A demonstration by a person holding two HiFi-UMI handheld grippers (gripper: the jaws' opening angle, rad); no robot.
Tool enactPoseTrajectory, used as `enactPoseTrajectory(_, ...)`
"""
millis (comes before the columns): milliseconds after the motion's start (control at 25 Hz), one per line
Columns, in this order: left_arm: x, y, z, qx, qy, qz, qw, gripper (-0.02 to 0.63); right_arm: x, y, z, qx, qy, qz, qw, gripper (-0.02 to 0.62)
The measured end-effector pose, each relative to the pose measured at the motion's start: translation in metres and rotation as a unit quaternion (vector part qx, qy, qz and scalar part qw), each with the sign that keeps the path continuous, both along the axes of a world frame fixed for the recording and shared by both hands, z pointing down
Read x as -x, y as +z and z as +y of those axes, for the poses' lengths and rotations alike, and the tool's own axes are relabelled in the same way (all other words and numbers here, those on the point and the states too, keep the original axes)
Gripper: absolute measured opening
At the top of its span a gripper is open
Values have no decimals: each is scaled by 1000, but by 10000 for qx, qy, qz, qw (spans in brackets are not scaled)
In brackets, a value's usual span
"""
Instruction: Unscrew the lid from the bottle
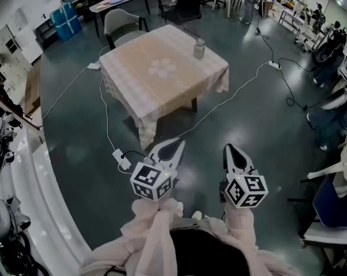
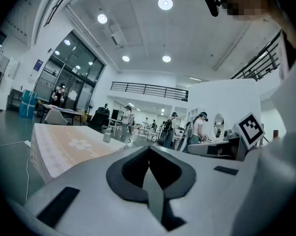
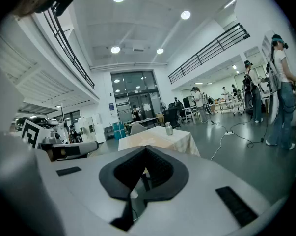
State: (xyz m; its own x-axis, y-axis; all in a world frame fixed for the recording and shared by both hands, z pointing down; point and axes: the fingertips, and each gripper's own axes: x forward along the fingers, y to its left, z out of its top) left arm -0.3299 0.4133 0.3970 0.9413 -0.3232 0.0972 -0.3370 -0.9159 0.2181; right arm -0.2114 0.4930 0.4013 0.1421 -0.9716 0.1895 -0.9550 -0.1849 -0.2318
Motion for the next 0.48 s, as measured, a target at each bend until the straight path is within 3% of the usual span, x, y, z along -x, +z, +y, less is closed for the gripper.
enactPoseTrajectory(480,14,19,-10,81,67,-156,9998,26,23,15,-3,133,73,-30,9999,11)
